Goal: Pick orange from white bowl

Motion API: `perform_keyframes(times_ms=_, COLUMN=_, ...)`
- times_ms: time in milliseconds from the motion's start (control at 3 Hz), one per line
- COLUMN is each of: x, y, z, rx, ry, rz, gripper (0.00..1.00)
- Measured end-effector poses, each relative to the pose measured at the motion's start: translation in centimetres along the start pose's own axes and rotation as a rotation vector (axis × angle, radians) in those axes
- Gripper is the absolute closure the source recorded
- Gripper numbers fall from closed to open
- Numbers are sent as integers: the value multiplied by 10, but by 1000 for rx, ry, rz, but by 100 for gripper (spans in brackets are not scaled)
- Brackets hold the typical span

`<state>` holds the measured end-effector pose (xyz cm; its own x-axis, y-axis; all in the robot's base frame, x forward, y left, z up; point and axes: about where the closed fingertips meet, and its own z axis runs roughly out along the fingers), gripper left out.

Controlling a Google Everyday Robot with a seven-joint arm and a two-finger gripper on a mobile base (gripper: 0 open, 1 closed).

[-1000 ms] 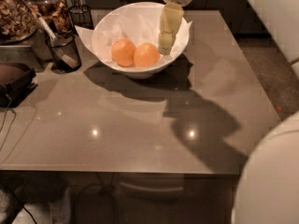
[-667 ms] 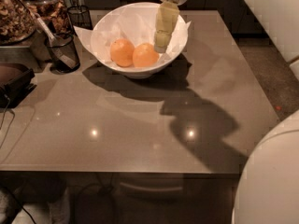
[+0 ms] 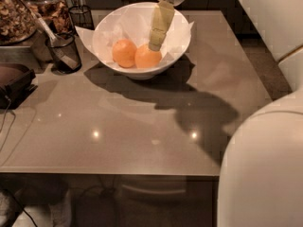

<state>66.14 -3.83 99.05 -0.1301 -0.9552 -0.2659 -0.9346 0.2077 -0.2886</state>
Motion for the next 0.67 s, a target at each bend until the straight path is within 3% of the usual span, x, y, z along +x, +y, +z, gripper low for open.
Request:
perform_keyframes(times_ms=333, x=-13, y=-4, z=16, rx=-39, ry=-34, rz=-23, gripper=1)
perform_keyframes(times_ms=667, x=-21, y=-6, z=34, rx=-84, ry=-55, rz=-29, gripper=10)
